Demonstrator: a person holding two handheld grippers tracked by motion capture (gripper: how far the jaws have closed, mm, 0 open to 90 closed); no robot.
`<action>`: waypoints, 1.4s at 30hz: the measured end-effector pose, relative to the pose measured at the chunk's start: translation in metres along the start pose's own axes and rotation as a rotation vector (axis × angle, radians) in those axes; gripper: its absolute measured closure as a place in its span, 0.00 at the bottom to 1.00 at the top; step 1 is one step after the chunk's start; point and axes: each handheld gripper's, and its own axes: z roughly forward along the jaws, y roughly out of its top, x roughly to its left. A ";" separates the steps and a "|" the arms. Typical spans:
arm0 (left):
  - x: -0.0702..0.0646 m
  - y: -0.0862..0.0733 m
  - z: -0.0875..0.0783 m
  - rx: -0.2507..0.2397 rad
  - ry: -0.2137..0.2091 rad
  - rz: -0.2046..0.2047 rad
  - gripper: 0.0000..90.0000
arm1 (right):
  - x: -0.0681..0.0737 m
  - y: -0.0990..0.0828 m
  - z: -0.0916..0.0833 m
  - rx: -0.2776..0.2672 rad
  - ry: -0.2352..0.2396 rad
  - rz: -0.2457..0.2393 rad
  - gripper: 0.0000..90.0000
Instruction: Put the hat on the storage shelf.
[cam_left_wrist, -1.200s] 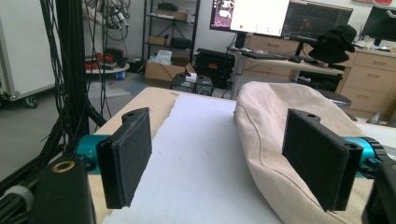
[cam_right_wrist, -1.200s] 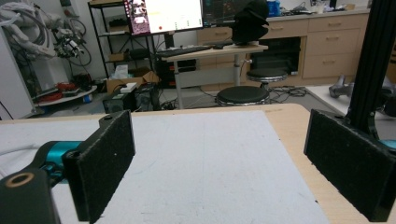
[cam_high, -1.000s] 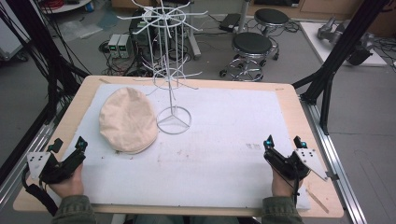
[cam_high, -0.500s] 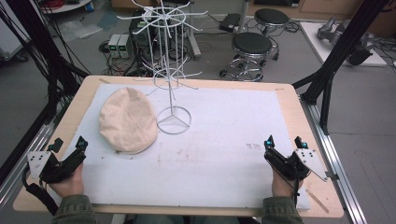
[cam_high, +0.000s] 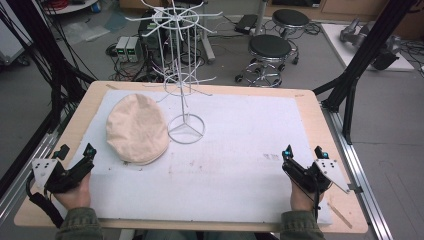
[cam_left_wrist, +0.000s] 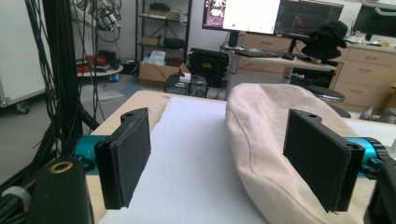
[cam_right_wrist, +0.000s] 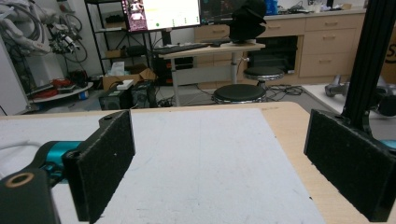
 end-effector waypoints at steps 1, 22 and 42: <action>-0.001 0.002 0.002 -0.001 -0.003 0.001 0.26 | 0.000 0.000 0.000 0.002 0.001 0.000 0.09; -0.027 0.035 0.035 0.179 -0.095 -0.024 0.24 | 0.003 0.000 -0.001 -0.008 0.016 0.002 0.09; -0.031 0.033 0.075 0.343 -0.021 -0.040 0.23 | 0.007 0.000 0.003 -0.014 0.039 -0.023 0.09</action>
